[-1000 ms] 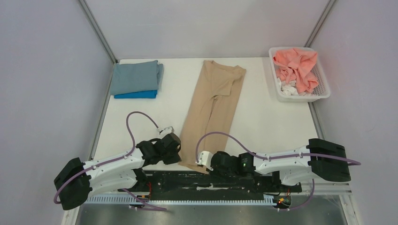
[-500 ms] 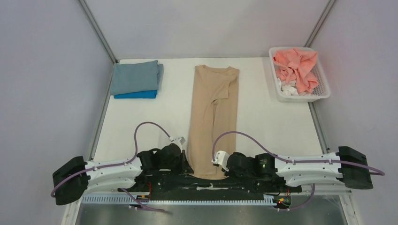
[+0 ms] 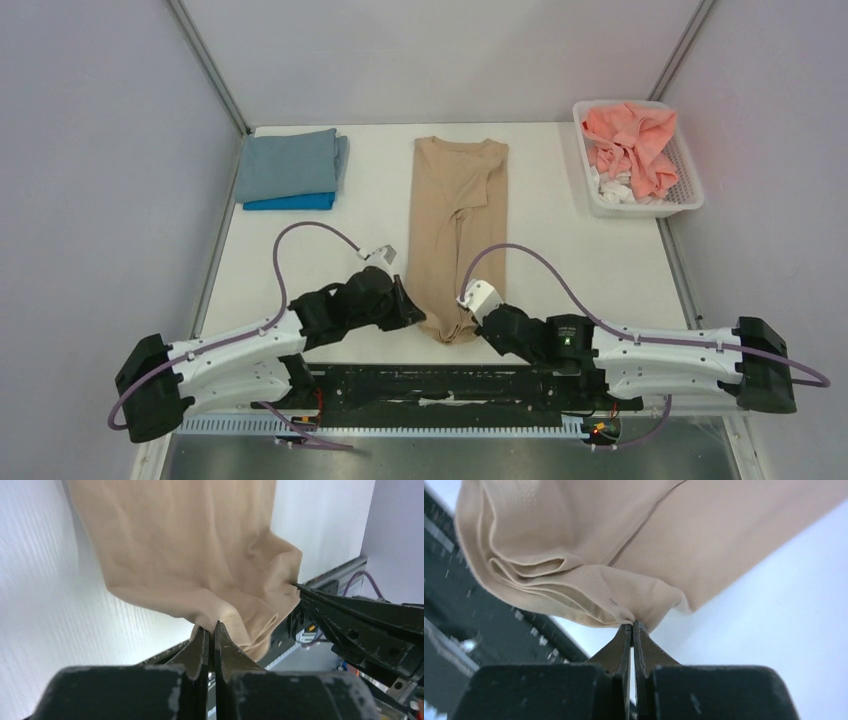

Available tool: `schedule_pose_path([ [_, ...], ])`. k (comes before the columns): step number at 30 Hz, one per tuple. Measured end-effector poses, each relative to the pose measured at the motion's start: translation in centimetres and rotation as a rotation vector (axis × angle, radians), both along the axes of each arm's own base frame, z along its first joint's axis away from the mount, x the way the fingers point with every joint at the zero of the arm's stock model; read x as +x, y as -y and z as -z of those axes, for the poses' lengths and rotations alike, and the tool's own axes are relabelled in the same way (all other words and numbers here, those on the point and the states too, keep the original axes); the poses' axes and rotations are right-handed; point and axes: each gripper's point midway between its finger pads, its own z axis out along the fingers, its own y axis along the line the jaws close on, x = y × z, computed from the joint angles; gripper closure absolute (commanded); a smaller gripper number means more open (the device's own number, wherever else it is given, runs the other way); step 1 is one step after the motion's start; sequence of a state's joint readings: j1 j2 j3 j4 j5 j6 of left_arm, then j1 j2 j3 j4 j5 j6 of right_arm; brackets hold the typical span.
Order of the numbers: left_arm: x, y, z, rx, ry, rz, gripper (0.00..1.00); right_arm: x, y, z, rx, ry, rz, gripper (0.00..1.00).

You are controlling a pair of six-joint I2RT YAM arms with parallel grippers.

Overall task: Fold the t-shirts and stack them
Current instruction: Fold the folded rectangular tshirt in 1/3 of the way

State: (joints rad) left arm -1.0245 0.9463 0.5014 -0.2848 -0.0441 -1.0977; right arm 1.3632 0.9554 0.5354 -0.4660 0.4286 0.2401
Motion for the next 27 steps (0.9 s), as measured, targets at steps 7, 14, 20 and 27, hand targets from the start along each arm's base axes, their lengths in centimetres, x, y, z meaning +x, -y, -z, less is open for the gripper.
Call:
schedule_pose_path([
  [7,8.2,0.1,-2.3,0.061,0.065,-0.121,0.98,6.3,0.2,-3.7,0.119,0.117,0.210,1.00],
  [14,15.1,0.1,-2.1,0.137,0.065,-0.170,0.98,12.6,1.4,-5.4,0.181,0.183,0.377,1.00],
  [20,20.3,0.9,-3.2,0.155,0.097,-0.173,0.98,16.6,2.1,-6.2,0.203,0.204,0.452,1.00],
  [27,25.1,1.3,-2.5,0.184,0.092,-0.166,0.98,20.1,3.6,-5.4,0.241,0.196,0.521,1.00],
])
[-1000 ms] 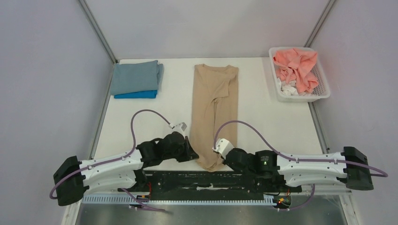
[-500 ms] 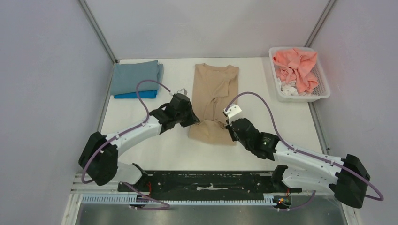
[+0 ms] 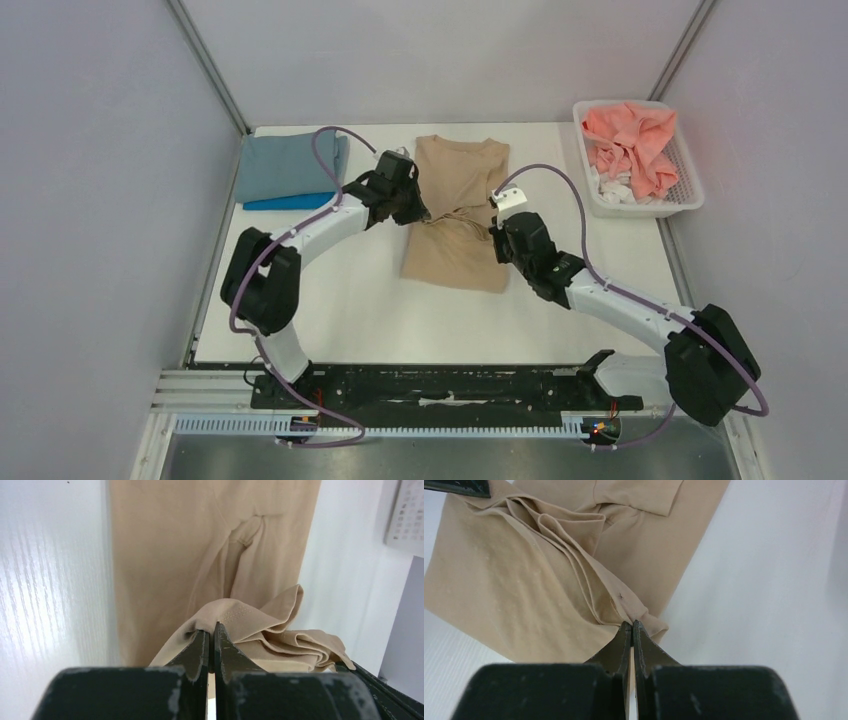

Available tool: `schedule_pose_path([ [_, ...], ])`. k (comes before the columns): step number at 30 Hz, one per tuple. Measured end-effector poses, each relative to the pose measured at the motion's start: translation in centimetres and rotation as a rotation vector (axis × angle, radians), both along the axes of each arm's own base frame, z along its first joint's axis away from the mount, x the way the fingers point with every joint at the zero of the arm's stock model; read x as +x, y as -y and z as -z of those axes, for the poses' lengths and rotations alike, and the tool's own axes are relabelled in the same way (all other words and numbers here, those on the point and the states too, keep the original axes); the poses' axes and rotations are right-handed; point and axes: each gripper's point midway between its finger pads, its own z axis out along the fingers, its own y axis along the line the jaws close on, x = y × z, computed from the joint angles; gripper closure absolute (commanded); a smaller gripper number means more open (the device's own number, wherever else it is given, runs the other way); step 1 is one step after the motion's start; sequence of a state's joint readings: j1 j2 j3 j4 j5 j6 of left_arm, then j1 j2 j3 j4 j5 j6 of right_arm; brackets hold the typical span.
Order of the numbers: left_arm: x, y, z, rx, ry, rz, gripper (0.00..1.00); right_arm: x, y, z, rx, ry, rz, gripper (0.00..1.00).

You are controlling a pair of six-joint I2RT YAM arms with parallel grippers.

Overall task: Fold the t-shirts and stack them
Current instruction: Fold the folded rectangular tshirt in 1/3 of the way

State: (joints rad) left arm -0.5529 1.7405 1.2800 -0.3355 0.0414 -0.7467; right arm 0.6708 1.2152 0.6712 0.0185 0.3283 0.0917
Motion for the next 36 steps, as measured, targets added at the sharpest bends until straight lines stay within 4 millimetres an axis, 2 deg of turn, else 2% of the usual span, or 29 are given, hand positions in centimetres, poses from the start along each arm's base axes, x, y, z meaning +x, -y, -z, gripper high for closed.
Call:
schedule_pose_path([
  [7,1.4,-0.7,2.4,0.041,-0.053,-0.001,0.98,2.2,0.2,2.1,0.011,-0.040,-0.005,1.00],
  [13,2.2,-1.3,3.0,0.063,-0.055,0.002,0.98,3.9,0.3,3.6,0.023,-0.064,-0.009,1.00],
  [18,3.8,-1.1,3.3,0.065,-0.047,0.000,0.96,5.0,0.3,4.1,0.036,-0.071,0.002,1.00],
  [20,4.2,-1.1,3.8,0.071,-0.054,0.003,0.89,5.4,0.5,4.3,0.043,-0.073,0.014,0.98],
  [22,4.7,-1.1,4.3,0.080,-0.064,0.006,0.75,5.8,0.7,4.5,0.047,-0.076,0.025,0.84],
  [23,4.9,-1.1,4.6,0.084,-0.069,0.006,0.63,6.1,0.7,4.7,0.048,-0.081,0.029,0.78],
  [24,5.1,-1.2,4.9,0.089,-0.072,0.006,0.49,6.5,0.8,4.9,0.049,-0.087,0.034,0.65],
  [26,5.5,-1.5,5.1,0.098,-0.078,0.009,0.31,7.5,1.1,5.3,0.050,-0.097,0.052,0.52],
  [27,5.7,-1.6,5.1,0.102,-0.080,0.011,0.26,8.1,1.4,5.5,0.048,-0.102,0.065,0.46],
  [28,6.0,-1.8,4.9,0.101,-0.079,0.007,0.24,8.7,1.7,5.4,0.048,-0.101,0.075,0.36],
  [30,6.9,-2.0,3.9,0.098,-0.066,0.001,0.21,9.8,2.2,4.8,0.054,-0.091,0.098,0.06],
  [31,7.4,-2.1,3.2,0.096,-0.053,-0.003,0.20,10.4,2.5,4.2,0.054,-0.079,0.106,0.02],
  [33,8.1,-2.3,1.7,0.085,-0.015,-0.007,0.20,11.2,2.8,2.8,0.066,-0.048,0.110,0.02],
  [36,6.9,-3.4,0.7,0.082,0.006,-0.017,0.19,10.2,2.6,1.6,0.101,-0.030,0.085,0.02],
])
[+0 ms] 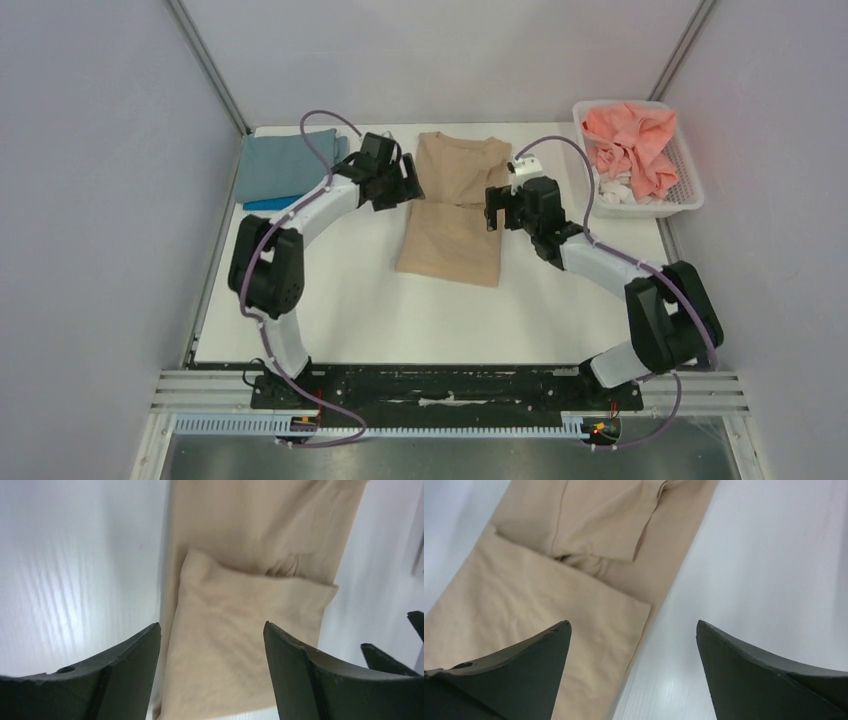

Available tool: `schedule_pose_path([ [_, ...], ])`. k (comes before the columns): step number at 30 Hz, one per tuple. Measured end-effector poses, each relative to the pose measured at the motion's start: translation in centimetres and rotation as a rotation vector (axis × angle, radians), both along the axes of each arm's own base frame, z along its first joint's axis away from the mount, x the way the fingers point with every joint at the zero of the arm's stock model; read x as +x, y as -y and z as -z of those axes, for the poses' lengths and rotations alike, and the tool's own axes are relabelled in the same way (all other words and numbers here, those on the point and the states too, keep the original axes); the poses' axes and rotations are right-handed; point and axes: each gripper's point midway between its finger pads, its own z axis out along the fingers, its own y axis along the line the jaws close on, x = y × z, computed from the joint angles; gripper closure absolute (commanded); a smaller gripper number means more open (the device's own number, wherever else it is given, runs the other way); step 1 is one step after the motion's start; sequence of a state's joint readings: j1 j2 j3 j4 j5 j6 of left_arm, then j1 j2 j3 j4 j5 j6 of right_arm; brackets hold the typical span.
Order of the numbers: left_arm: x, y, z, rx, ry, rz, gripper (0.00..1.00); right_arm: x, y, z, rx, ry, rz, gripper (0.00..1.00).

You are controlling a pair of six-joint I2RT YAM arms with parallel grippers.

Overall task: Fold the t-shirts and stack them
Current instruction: Fold the folded rectangular tshirt in 1/3 of the way, then grab one side of the 2/3 rectangular tshirt with both arms

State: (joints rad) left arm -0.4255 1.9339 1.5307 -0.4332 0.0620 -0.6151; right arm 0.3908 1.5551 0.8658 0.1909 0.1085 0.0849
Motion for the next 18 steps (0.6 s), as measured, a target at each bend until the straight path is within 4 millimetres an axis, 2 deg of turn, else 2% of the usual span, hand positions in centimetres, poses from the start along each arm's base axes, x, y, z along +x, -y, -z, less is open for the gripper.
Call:
schedule_pose_path([
  [2,-2.3,-1.0,0.2,0.003,-0.015,0.003,0.18,-2.0,-0.1,-0.1,0.038,0.002,-0.030,0.02],
  [4,-5.5,-2.0,1.1,0.003,-0.047,0.016,0.18,-4.8,-0.4,0.8,0.088,-0.020,-0.082,0.02],
  [8,-11.3,-3.8,4.5,0.010,-0.149,0.036,0.18,-10.6,-0.7,4.1,0.160,-0.120,-0.163,0.02],
  [11,-14.6,-4.6,7.1,-0.002,-0.222,0.033,0.27,-13.3,-1.2,5.5,0.200,-0.180,-0.203,0.02],
  [14,-16.1,-5.0,8.4,-0.012,-0.269,0.019,0.38,-14.4,-1.7,5.4,0.236,-0.190,-0.224,0.02],
  [18,-15.4,-4.2,8.2,-0.056,-0.244,0.010,0.46,-15.0,-1.7,5.7,0.267,-0.199,-0.216,0.02],
])
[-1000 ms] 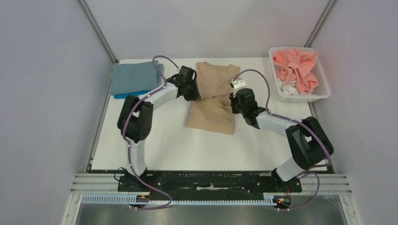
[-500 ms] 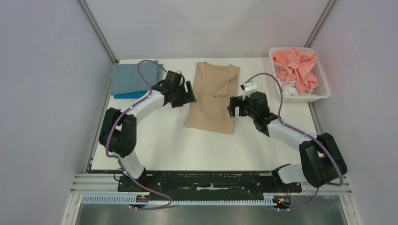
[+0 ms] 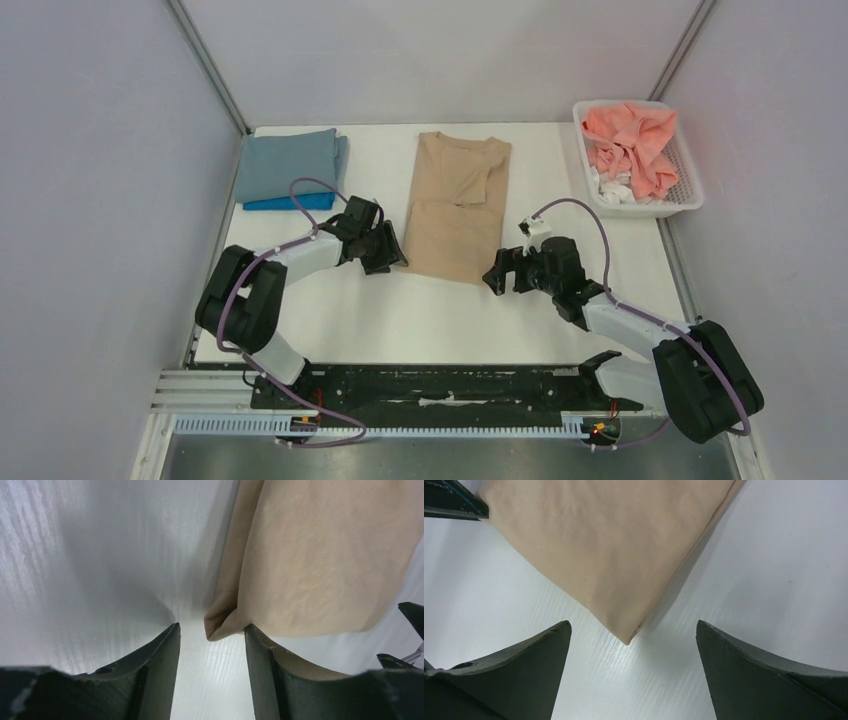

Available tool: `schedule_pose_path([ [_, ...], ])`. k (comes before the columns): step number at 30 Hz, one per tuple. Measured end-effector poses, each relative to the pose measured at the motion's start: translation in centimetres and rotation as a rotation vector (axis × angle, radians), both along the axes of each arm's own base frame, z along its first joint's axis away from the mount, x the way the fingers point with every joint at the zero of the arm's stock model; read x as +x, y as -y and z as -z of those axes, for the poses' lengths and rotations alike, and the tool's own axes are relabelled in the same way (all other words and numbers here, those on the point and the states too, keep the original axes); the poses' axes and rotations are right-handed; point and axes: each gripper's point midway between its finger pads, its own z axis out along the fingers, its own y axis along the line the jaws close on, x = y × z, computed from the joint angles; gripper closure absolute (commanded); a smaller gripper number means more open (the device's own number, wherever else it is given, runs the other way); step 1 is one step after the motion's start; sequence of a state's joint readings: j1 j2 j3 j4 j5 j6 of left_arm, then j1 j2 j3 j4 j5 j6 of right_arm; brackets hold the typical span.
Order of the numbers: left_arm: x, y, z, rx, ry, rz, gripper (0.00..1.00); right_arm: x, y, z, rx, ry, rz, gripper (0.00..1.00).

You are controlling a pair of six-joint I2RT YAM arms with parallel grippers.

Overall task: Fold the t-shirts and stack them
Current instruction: Grab one side of the 2/3 rectangular tshirt with both arms

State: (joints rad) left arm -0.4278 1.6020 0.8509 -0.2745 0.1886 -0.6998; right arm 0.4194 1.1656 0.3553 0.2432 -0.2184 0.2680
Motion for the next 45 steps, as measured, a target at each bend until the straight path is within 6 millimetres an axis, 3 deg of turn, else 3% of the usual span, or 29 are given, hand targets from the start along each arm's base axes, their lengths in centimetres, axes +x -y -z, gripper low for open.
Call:
schedule_pose_path([
  [1,0.3,0.2,0.1,-0.008,0.004,-0.003,0.51,-0.2,0.0,0.2,0.004,-0.008,0.001,0.02],
  [6,0.7,1.1,1.1,-0.045,-0.017,-0.006,0.96,-1.0,0.1,1.1,0.010,-0.043,0.006,0.02],
  [7,0.7,1.4,1.2,-0.057,-0.024,-0.006,0.98,-1.0,0.2,1.2,0.011,-0.046,0.008,0.03],
  [12,0.8,1.8,1.4,-0.081,-0.018,-0.003,0.98,-1.5,0.1,1.7,0.027,-0.076,0.022,0.19],
  [19,0.8,2.1,1.4,-0.113,0.005,0.004,0.98,-1.9,-0.8,3.0,0.044,-0.136,0.047,0.51],
  [28,0.8,2.3,1.4,-0.131,0.010,0.002,0.98,-0.8,-1.1,3.7,0.046,-0.140,0.092,0.73],
  [32,0.8,2.3,1.4,-0.132,0.012,0.002,0.98,-0.5,-0.9,4.0,0.035,-0.136,0.107,1.00],
  [39,-0.4,2.1,1.4,-0.146,0.016,0.004,0.98,-1.8,-1.1,4.0,0.015,-0.142,0.048,1.00],
  [45,-7.1,1.0,1.6,-0.162,0.000,0.018,0.98,-8.0,-2.5,4.2,0.007,-0.169,-0.115,1.00],
])
